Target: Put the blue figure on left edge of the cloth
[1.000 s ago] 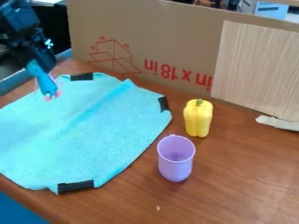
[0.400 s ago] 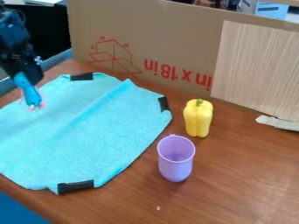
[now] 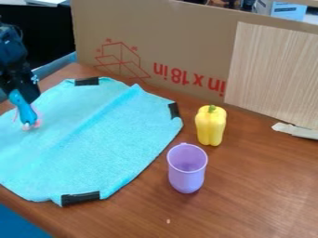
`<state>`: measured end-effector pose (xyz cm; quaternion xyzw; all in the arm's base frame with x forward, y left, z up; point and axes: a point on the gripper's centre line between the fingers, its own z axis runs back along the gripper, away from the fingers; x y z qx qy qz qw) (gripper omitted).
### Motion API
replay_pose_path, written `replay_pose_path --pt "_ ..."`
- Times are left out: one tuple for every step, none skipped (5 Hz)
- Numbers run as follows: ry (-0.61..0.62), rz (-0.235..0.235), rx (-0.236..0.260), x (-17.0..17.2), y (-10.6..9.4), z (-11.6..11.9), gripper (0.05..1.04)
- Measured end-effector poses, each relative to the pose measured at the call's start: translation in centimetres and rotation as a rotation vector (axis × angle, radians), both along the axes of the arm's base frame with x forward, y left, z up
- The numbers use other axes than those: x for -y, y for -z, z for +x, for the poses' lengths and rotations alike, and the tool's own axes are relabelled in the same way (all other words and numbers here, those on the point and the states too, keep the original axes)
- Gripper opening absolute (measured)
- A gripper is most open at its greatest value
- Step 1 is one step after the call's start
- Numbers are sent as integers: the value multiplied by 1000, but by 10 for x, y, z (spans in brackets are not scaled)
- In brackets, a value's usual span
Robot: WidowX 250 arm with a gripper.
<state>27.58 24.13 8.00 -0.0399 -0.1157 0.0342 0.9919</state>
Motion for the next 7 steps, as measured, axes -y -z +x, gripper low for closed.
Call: replay_pose_path --pt "17 25 -9 -6 10 -11 647" --pt "38 39 -12 -7 12 -17 647" --pt "51 56 -15 -7 13 -19 718" --pt "46 58 -15 -10 16 -23 967" --pt "42 30 1 -4 15 -19 1002" --pt "31 -9 28 8 7 -3 999" --pt "8 -76 61 20 -10 15 999"
